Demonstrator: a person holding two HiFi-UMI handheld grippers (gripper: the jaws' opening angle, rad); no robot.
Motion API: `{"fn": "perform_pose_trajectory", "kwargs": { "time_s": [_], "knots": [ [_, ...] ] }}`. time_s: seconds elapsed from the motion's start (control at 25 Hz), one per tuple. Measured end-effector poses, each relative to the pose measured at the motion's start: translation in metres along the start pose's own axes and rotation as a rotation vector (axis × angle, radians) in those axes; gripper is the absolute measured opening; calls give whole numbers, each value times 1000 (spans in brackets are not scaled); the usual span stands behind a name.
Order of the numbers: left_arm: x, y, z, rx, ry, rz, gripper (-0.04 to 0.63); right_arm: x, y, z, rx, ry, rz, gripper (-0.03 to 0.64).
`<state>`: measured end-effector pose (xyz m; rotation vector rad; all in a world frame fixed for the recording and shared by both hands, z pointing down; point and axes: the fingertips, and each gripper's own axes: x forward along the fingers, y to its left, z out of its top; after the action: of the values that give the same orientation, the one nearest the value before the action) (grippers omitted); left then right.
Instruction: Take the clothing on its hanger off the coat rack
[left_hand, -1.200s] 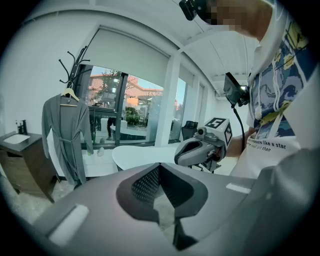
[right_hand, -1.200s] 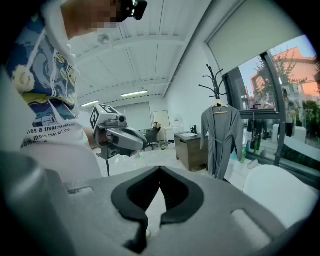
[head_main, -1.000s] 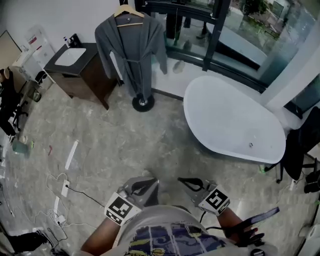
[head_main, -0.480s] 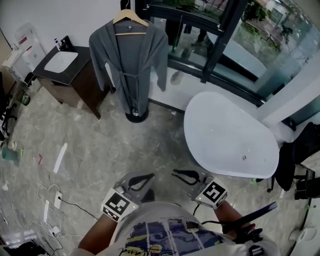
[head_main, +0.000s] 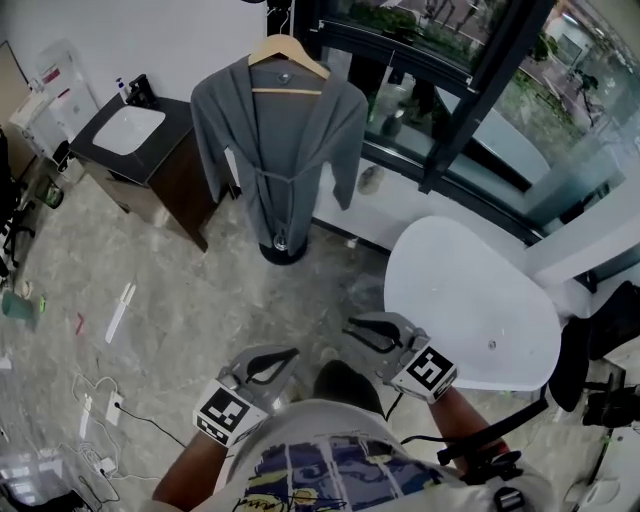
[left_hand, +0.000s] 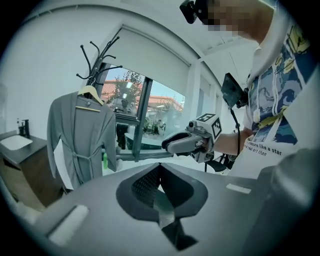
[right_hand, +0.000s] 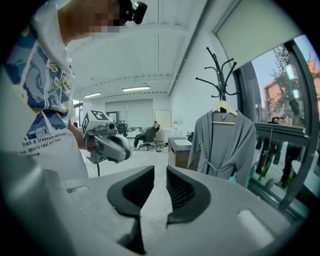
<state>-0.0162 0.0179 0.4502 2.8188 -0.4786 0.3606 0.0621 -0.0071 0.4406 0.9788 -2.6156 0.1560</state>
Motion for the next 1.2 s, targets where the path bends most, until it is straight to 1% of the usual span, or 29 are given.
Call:
{"fn": "perform_pose_trajectory", "kwargs": {
  "time_s": [0.12,0.28,0.4,0.52,0.64,0.76,0.88,0.96,1.08,1.2],
  "knots": [
    [10,31,10,-6,-13,52,3,16,-47,14,-41,17,10,100],
    [23,72,33,-16,-19,135,3,36,-132,36,-116,30,14,137],
    [32,98,52,-20,-21,197,3,50,-197,68,-168,19,23,158],
    [48,123,71,-33,-52,248,3,69,-265,104,-226,5,27,170],
    [63,141,88,-27,-69,291,3,88,-327,129,-238,14,6,181],
    [73,156,97,-9,-76,329,3,108,-377,150,-240,19,2,198],
    [80,169,103,-18,-79,376,3,132,-414,163,-248,39,28,221],
    [83,178,106,-36,-81,413,3,148,-432,170,-259,59,59,235],
    [86,190,109,-70,-94,462,3,171,-444,179,-270,78,124,261],
    [92,199,107,-73,-98,479,3,189,-448,185,-252,97,213,265]
  ]
}}
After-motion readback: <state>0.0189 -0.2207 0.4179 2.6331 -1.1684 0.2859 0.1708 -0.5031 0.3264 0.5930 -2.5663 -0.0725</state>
